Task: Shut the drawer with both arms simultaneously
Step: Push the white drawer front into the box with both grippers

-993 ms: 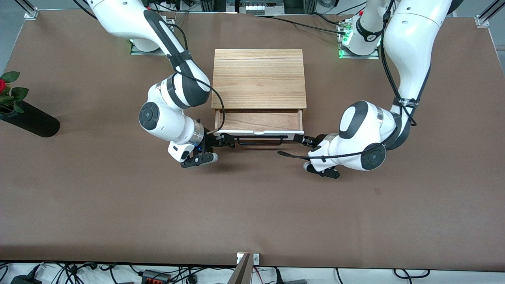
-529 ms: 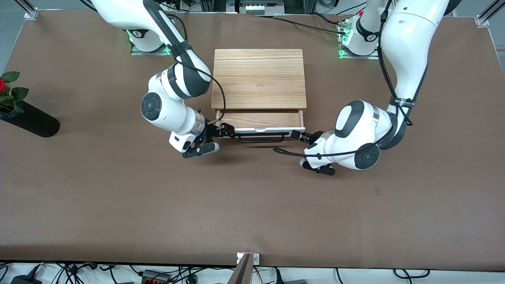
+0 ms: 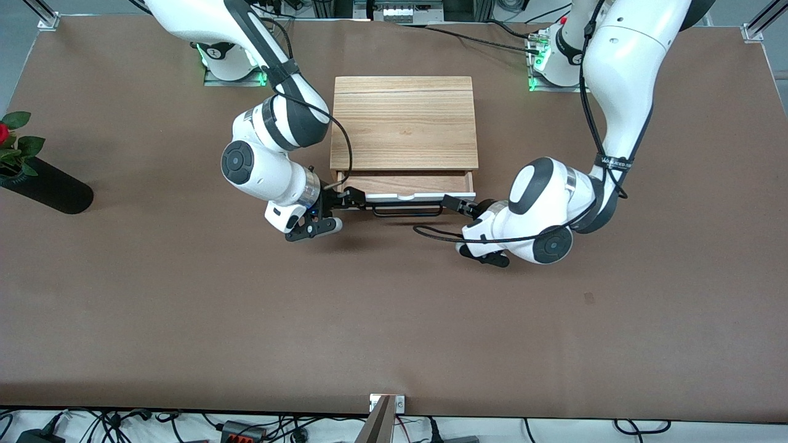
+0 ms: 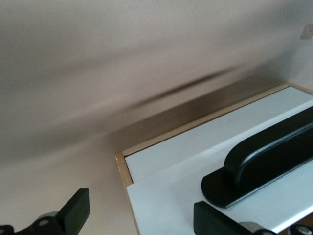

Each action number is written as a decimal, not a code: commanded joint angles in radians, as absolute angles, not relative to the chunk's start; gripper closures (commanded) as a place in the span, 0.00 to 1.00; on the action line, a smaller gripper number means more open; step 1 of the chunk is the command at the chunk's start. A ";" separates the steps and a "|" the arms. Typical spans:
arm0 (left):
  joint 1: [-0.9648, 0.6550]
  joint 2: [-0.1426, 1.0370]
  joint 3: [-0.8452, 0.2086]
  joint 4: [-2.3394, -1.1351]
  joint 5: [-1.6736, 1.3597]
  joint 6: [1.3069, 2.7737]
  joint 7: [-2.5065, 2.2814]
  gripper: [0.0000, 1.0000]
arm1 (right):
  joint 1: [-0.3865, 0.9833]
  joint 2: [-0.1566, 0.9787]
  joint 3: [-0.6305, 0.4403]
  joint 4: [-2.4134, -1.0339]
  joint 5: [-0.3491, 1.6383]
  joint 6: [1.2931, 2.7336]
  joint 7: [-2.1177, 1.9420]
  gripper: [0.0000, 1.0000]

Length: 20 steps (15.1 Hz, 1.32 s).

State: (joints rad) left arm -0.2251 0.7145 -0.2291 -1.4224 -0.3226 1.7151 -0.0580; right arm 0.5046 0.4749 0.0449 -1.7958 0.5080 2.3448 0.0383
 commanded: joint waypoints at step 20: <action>-0.218 0.715 -0.222 -1.405 -0.345 1.523 -0.063 0.00 | 0.575 0.391 0.046 -1.919 0.523 2.220 0.149 0.00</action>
State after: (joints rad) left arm -0.2177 0.7176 -0.2271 -1.4198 -0.3228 1.5428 -0.0587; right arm 0.5533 0.4222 0.0435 -1.8842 0.5089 2.2504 0.1263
